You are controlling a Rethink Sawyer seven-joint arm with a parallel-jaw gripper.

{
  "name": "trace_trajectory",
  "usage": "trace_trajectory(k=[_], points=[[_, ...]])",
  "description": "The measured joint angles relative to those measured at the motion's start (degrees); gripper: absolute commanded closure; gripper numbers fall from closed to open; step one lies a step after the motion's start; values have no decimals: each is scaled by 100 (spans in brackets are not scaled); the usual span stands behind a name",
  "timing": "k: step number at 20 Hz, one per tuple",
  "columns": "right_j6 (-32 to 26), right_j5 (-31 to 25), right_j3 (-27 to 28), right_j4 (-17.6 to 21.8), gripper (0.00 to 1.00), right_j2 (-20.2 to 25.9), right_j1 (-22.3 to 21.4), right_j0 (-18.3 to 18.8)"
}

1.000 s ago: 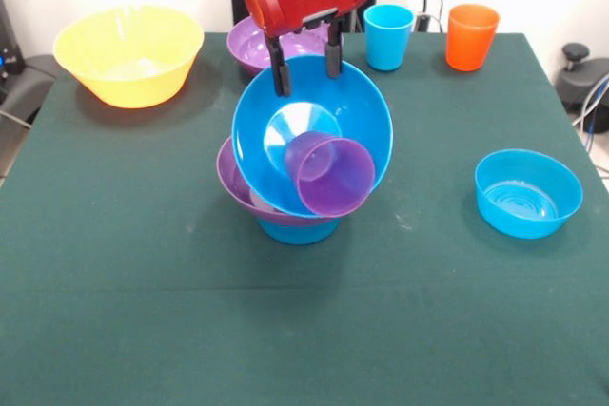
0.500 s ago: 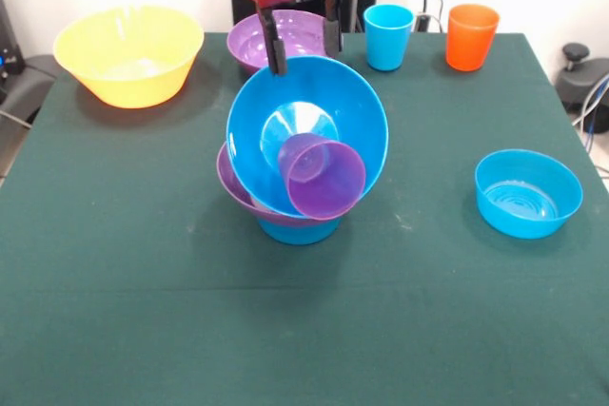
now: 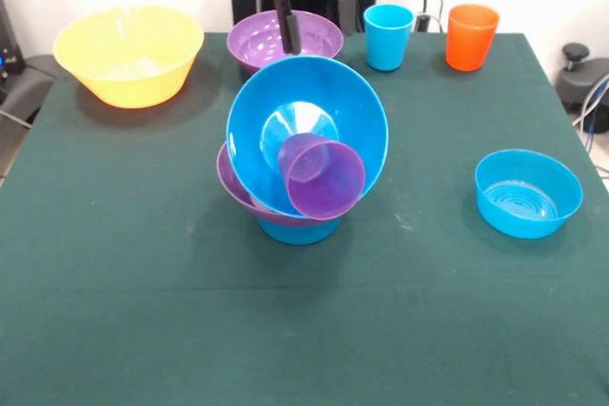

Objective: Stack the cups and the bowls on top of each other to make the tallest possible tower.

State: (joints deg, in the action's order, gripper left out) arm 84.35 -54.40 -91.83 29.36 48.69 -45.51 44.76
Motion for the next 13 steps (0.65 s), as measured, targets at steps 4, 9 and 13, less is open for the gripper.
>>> trace_trajectory(k=[4, 9, 13], points=[[0, 96, -18, -70, 0, 150, -122, 116], [0, 308, -19, -68, 0, 158, -201, 144], [0, 322, -16, -67, 0, 157, -211, 121]])
